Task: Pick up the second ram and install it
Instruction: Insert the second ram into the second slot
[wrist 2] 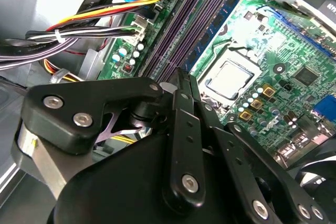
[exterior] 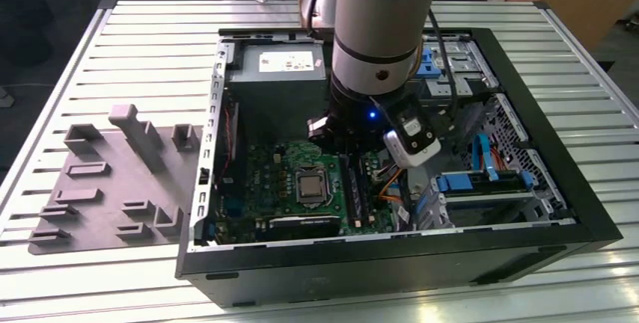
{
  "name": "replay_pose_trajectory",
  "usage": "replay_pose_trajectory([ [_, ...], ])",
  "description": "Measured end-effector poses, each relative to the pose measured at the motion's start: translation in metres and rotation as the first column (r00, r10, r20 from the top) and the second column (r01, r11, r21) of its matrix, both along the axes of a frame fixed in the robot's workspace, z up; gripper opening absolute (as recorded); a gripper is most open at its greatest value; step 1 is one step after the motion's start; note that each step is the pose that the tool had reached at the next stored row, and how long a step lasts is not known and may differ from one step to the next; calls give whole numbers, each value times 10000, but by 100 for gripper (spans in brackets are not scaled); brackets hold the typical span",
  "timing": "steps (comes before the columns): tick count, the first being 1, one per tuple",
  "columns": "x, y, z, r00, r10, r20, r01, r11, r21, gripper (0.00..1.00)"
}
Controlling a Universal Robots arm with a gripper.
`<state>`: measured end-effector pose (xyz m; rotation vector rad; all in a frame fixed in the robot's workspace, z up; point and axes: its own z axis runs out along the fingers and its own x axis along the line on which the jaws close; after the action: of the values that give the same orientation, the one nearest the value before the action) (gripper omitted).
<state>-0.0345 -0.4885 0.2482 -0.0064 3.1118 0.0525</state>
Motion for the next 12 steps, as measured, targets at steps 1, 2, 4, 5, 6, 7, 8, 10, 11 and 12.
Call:
replay_pose_trajectory([
  [1,0,3,-5,10000,-2,-1,2,10000,-1,12],
  [2,0,7,-11,10000,-3,0,3,10000,0,12],
  [4,1,15,-20,10000,-4,0,4,10000,1,12],
  [5,1,18,-23,10000,-6,0,6,10000,2,12],
  [6,1,20,-26,10000,-6,0,6,10000,2,12],
  [7,1,21,-27,10000,-6,0,6,10000,1,12],
  [8,2,22,-30,10000,-6,0,6,10000,0,12],
  [10,2,22,-38,10000,-9,0,9,10000,1,12],
  [11,2,22,-41,10000,-10,-1,10,10000,0,12],
  [12,3,22,-43,10000,-10,-1,10,10000,-2,12],
])
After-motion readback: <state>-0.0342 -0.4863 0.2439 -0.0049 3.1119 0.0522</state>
